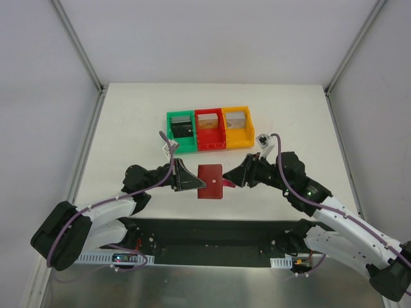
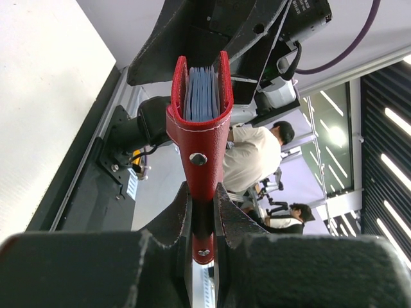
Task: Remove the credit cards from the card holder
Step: Open the card holder.
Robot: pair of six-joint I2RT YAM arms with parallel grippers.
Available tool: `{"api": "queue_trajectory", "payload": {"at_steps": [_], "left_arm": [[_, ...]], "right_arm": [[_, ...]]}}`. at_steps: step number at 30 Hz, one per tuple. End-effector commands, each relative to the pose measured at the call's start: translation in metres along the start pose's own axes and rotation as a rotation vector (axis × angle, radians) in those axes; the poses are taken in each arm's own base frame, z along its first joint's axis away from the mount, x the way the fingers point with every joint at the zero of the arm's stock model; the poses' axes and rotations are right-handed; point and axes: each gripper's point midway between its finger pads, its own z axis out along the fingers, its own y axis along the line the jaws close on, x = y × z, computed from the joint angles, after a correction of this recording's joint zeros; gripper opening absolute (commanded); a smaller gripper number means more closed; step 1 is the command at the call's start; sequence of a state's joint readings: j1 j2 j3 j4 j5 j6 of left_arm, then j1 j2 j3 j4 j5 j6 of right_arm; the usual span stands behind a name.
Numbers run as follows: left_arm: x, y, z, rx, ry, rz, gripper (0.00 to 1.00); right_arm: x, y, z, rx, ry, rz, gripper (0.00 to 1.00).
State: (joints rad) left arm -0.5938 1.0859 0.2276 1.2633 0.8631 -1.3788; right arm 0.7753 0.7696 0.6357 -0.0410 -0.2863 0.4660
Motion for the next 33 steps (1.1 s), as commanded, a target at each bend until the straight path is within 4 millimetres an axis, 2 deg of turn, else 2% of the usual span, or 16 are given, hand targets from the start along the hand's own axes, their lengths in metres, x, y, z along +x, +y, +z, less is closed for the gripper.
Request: {"api": "queue_trajectory", "payload": {"at_steps": [1, 8, 14, 19, 25, 29, 30, 33], "left_arm": [[-0.008, -0.060, -0.002, 0.214, -0.028, 0.243, 0.00], [-0.009, -0.062, -0.001, 0.219, -0.027, 0.248, 0.00], [-0.011, -0.068, 0.000, 0.232, -0.028, 0.257, 0.00], [-0.012, -0.067, 0.000, 0.232, -0.028, 0.253, 0.00], [-0.013, -0.063, 0.001, 0.226, -0.034, 0.243, 0.02], [-0.013, -0.058, 0.002, 0.216, -0.033, 0.232, 0.34], [-0.013, -0.056, 0.002, 0.211, -0.031, 0.226, 0.41], [-0.014, -0.055, 0.003, 0.210, -0.031, 0.226, 0.53]], "right_arm": [[-0.010, 0.016, 0.002, -0.078, -0.031, 0.003, 0.55], [-0.003, 0.027, 0.012, -0.153, 0.020, 0.042, 0.55], [0.002, 0.031, 0.018, -0.191, 0.046, 0.062, 0.48], [0.004, 0.040, 0.021, -0.248, 0.063, 0.086, 0.39], [0.003, 0.046, 0.019, -0.279, 0.064, 0.085, 0.19], [0.001, 0.048, 0.016, -0.284, 0.057, 0.077, 0.00], [0.003, 0.048, 0.016, -0.281, 0.063, 0.077, 0.01], [0.003, 0.047, 0.013, -0.269, 0.067, 0.065, 0.00]]}}
